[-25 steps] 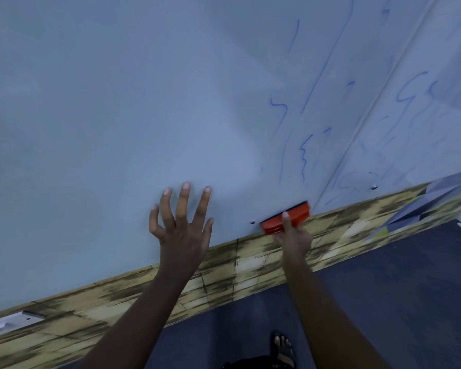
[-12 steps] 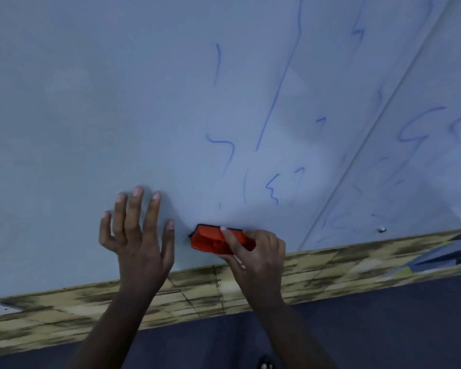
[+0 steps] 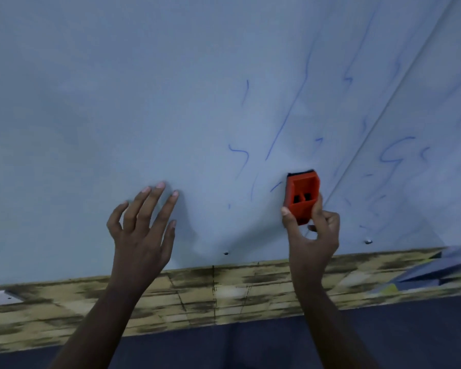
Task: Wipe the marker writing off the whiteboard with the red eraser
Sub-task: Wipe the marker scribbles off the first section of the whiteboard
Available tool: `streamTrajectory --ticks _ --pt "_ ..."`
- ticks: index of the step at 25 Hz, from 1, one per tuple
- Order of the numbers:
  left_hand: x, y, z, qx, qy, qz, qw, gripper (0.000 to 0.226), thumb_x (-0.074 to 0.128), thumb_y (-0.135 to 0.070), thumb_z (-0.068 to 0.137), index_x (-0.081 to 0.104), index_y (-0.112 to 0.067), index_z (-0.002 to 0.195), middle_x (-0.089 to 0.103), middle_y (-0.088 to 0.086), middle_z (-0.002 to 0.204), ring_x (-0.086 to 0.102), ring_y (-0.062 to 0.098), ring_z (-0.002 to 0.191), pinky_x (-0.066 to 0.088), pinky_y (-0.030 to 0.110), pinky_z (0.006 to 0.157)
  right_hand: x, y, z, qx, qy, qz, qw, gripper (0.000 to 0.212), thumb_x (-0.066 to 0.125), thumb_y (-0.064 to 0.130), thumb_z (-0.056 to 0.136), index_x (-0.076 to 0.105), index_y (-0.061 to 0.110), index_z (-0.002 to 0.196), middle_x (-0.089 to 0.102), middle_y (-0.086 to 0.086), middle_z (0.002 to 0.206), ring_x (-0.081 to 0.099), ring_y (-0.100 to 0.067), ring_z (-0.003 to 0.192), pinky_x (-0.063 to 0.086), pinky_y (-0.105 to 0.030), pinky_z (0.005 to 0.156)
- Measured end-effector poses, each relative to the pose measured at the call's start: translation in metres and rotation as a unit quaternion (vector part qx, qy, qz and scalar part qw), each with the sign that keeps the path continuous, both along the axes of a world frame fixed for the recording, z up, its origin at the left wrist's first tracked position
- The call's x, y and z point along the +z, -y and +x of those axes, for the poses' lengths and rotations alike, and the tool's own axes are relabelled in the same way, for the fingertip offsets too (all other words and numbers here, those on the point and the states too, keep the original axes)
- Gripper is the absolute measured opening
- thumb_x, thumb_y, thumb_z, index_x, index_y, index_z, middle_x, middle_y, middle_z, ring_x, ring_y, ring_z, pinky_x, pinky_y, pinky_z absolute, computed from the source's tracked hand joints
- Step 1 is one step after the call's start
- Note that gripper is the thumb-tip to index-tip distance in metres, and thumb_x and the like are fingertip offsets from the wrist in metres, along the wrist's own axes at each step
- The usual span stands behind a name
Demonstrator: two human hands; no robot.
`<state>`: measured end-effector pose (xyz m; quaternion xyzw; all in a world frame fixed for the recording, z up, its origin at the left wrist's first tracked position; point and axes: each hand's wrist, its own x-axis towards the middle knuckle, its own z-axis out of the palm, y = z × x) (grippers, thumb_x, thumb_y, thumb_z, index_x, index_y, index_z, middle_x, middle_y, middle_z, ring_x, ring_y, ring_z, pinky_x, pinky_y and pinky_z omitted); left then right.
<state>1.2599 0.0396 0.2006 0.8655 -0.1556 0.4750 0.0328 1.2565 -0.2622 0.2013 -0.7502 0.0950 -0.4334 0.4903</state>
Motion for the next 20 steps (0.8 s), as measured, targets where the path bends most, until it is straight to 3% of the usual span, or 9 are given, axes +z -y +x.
streamTrajectory --ticks 3,5,7,9,11,15,18,20 --pt "0.008 -0.003 -0.007 -0.024 -0.004 -0.037 0.999 0.045 0.065 -0.018 0.102 0.063 -0.013 0.147 0.046 0.016 0.162 0.04 0.032 0.15 0.035 0.055 0.109 -0.02 -0.024 -0.001 0.006 -0.032 -0.224 0.974 0.071 0.091 0.028 0.076 0.063 0.021 0.141 0.051 -0.008 0.108 0.051 -0.026 0.098 0.048 -0.039 0.081" --pt "0.016 -0.006 -0.007 -0.047 -0.004 -0.033 0.998 0.039 0.065 -0.016 0.101 0.069 -0.013 0.14 0.05 0.017 0.159 0.043 0.032 0.149 0.035 0.054 0.108 -0.038 -0.043 -0.005 0.02 -0.071 -0.372 0.925 0.08 0.095 0.031 0.07 0.06 0.031 0.142 0.054 -0.009 0.106 0.052 -0.029 0.096 0.046 -0.043 0.078" --pt "0.024 -0.009 -0.004 -0.06 0.008 -0.014 0.998 0.038 0.065 -0.016 0.101 0.07 -0.013 0.138 0.051 0.015 0.159 0.045 0.031 0.149 0.035 0.056 0.109 -0.048 -0.062 -0.011 0.036 -0.095 -0.438 0.893 0.084 0.095 0.035 0.069 0.056 0.037 0.144 0.055 -0.007 0.104 0.055 -0.028 0.094 0.045 -0.042 0.077" --pt "0.031 -0.008 -0.001 -0.066 0.022 -0.016 0.997 0.038 0.063 -0.017 0.103 0.068 -0.013 0.14 0.049 0.012 0.162 0.046 0.031 0.15 0.035 0.059 0.11 -0.035 -0.066 -0.013 0.022 -0.092 -0.391 0.915 0.081 0.092 0.036 0.073 0.056 0.036 0.145 0.056 -0.005 0.105 0.055 -0.026 0.094 0.045 -0.041 0.077" --pt "0.045 -0.006 0.004 -0.064 0.041 -0.026 0.997 0.039 0.062 -0.019 0.104 0.067 -0.013 0.142 0.045 0.011 0.165 0.044 0.031 0.152 0.033 0.06 0.111 -0.007 -0.048 -0.011 -0.014 -0.068 -0.275 0.959 0.075 0.09 0.038 0.077 0.059 0.032 0.145 0.056 -0.001 0.104 0.055 -0.021 0.091 0.046 -0.037 0.075" --pt "0.09 -0.014 0.019 -0.057 0.089 -0.037 0.994 0.04 0.061 -0.021 0.105 0.064 -0.014 0.145 0.04 0.011 0.168 0.039 0.03 0.155 0.028 0.059 0.114 0.023 0.005 -0.011 -0.048 -0.066 -0.09 0.993 0.07 0.078 0.051 0.085 0.058 0.028 0.147 0.052 0.002 0.093 0.051 -0.009 0.079 0.052 -0.036 0.071" --pt "0.113 -0.014 0.029 -0.039 0.126 -0.044 0.99 0.044 0.06 -0.022 0.106 0.06 -0.013 0.149 0.039 0.011 0.169 0.033 0.031 0.158 0.027 0.06 0.115 0.031 0.008 -0.008 -0.039 -0.052 0.048 0.997 0.055 0.072 0.061 0.086 0.068 0.025 0.128 0.058 -0.004 0.09 0.059 -0.006 0.082 0.056 -0.051 0.079" --pt "0.125 -0.01 0.039 -0.031 0.15 -0.047 0.987 0.052 0.06 -0.025 0.106 0.053 -0.012 0.156 0.035 0.012 0.171 0.027 0.032 0.16 0.024 0.062 0.118 0.049 -0.004 -0.005 -0.039 -0.014 0.059 0.997 0.052 0.067 0.067 0.087 0.07 0.022 0.112 0.057 -0.003 0.086 0.059 -0.009 0.077 0.056 -0.045 0.073"
